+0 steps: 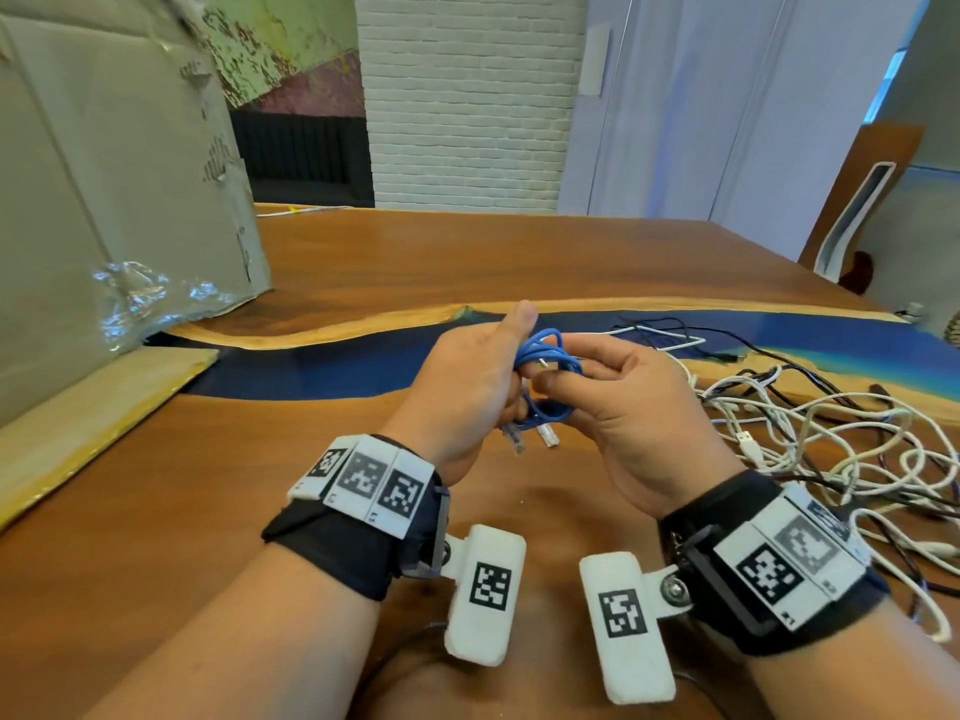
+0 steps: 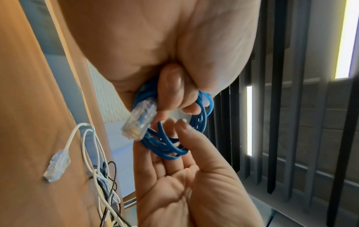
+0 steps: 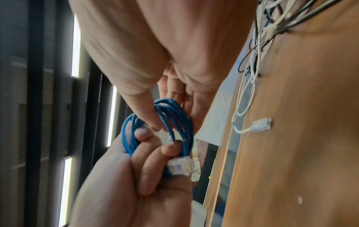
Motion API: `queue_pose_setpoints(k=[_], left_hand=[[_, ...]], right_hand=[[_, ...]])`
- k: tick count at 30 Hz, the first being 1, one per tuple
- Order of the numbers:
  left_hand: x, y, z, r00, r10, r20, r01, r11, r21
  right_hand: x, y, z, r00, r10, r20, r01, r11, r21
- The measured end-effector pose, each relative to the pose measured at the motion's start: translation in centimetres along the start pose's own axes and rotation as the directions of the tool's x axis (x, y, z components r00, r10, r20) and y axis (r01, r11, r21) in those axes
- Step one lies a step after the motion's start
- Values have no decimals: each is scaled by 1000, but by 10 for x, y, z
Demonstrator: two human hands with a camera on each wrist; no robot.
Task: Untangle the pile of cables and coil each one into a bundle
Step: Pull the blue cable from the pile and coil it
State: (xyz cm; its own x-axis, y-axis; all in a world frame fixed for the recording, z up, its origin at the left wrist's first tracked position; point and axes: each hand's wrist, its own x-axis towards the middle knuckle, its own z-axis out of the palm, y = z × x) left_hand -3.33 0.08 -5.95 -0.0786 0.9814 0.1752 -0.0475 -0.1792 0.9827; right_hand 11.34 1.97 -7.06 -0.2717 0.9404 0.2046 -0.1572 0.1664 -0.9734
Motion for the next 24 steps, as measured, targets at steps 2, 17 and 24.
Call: queue_pose_setpoints(k=[2, 17, 24], left_hand=[[-2, -1, 0, 999, 30, 13, -31, 998, 48], [6, 1, -16, 980, 181, -88, -174, 981, 85], [11, -6, -25, 963, 192, -187, -171, 977, 125]], right_hand=[[1, 1, -6, 993, -80, -82, 58, 969, -239], [0, -13, -1, 999, 41, 17, -44, 966, 255], [-9, -29, -3, 984, 129, 121, -146, 978, 147]])
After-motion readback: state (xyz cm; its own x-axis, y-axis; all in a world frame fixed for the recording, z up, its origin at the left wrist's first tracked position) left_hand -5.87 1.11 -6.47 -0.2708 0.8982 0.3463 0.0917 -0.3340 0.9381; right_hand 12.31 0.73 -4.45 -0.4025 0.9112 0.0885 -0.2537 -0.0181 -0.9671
